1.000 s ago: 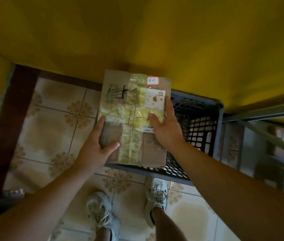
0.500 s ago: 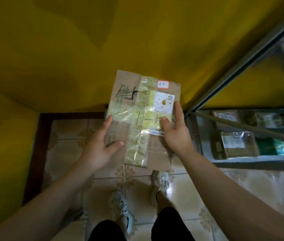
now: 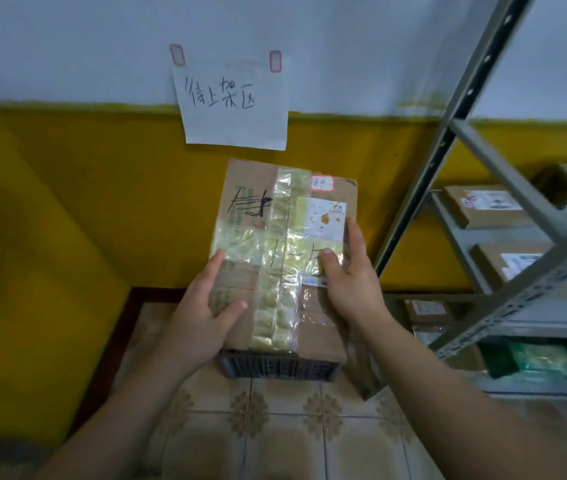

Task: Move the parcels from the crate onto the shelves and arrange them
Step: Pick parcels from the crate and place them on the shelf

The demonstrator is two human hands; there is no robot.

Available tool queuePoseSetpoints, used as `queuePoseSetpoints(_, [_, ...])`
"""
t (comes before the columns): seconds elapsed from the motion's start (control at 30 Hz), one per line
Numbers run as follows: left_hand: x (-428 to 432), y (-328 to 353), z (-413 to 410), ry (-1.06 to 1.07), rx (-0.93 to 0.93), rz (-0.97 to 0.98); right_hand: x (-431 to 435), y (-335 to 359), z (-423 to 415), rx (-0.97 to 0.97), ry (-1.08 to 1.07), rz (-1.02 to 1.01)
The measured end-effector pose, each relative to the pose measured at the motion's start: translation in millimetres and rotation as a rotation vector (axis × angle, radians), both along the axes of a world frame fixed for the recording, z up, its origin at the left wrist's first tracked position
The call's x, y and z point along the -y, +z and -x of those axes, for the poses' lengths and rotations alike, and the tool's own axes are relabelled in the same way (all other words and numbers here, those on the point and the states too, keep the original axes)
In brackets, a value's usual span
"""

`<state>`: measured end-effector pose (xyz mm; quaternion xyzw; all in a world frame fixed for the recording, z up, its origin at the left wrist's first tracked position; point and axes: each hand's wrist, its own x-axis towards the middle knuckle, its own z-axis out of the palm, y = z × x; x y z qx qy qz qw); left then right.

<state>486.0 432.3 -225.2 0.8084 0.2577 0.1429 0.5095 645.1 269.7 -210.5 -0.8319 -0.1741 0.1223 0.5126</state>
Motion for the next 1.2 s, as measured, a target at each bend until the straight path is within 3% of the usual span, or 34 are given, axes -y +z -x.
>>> queuePoseSetpoints(0.33, [64.1,90.4,60.7,-0.087,0.207,-0.126,80.8,92.5,83.5,0.221,-0.137,-0.088])
queuePoseSetpoints(0.77, [186.0,107.8,109.9,-0.413,0.208,-0.138,240.9,107.8,197.5,0.256,-0.478,-0.02])
queuePoseSetpoints(0.93, [265.0,122.5,90.7,-0.55,0.234,-0.143,330.3,116.9,209.4,0.243,-0.62,-0.034])
queuePoseSetpoints(1.2, [466.1,147.4,42.2,-0.779,0.25,-0.151,533.4,141.3,220.8,0.273,-0.86,-0.056])
